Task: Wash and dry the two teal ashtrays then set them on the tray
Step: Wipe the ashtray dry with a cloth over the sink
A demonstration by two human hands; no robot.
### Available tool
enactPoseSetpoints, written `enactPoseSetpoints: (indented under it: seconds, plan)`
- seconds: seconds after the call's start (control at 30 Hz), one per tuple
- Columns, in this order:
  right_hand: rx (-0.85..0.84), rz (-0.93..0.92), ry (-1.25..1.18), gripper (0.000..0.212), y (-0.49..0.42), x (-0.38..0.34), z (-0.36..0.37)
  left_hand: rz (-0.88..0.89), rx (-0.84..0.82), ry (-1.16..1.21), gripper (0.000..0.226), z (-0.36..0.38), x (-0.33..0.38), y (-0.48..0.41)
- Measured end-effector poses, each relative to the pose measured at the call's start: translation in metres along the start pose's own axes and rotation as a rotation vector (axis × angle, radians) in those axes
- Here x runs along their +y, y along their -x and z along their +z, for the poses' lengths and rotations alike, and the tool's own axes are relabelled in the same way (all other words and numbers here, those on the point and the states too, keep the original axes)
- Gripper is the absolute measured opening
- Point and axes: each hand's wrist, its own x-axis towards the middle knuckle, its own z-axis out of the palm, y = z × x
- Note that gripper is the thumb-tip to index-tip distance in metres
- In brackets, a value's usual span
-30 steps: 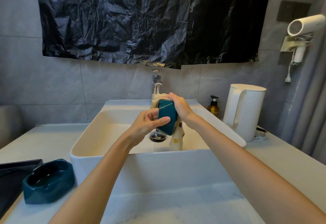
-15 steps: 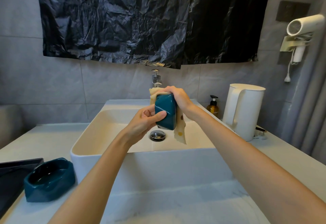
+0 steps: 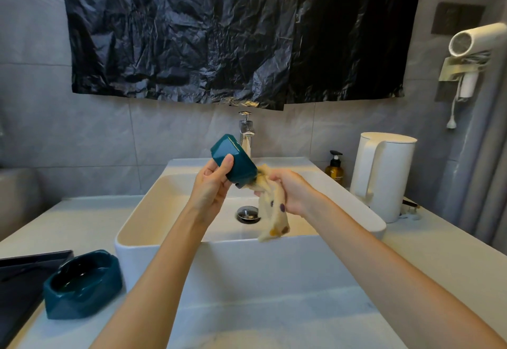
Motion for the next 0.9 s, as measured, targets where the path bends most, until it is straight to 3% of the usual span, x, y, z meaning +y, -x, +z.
enactPoseSetpoints:
  seconds: [0.07, 0.13, 0.27, 0.37, 0.57, 0.73, 0.9]
  plan:
    - [0.118, -0.121, 0.049, 0.031, -0.002, 0.0, -0.011, -0.021, 0.054, 0.009, 0.035, -0.002, 0.0, -0.001]
    - [0.221, -0.352, 0.256, 0.034, -0.005, -0.003, -0.017, -0.058, 0.074, -0.029, 0.033, -0.001, -0.002, -0.002]
    - [0.003, -0.676, 0.589, 0.04, 0.006, -0.004, -0.005, -0.113, 0.015, -0.13, 0.031, 0.004, -0.004, -0.002]
    - [-0.114, -0.757, 0.716, 0.045, 0.012, 0.007, 0.006, -0.113, -0.044, -0.13, 0.027, 0.006, -0.003, 0.001]
    - [-0.006, -0.752, 0.775, 0.046, -0.006, -0.008, 0.015, -0.127, -0.082, -0.165, 0.035, 0.004, -0.001, 0.003]
    - [-0.09, -0.852, 0.911, 0.048, 0.011, 0.011, 0.006, -0.107, -0.014, -0.053, 0.022, -0.001, 0.004, 0.001]
    - [-0.056, -0.884, 0.978, 0.048, 0.002, -0.01, 0.013, -0.122, -0.093, -0.09, 0.02, 0.001, 0.006, 0.004]
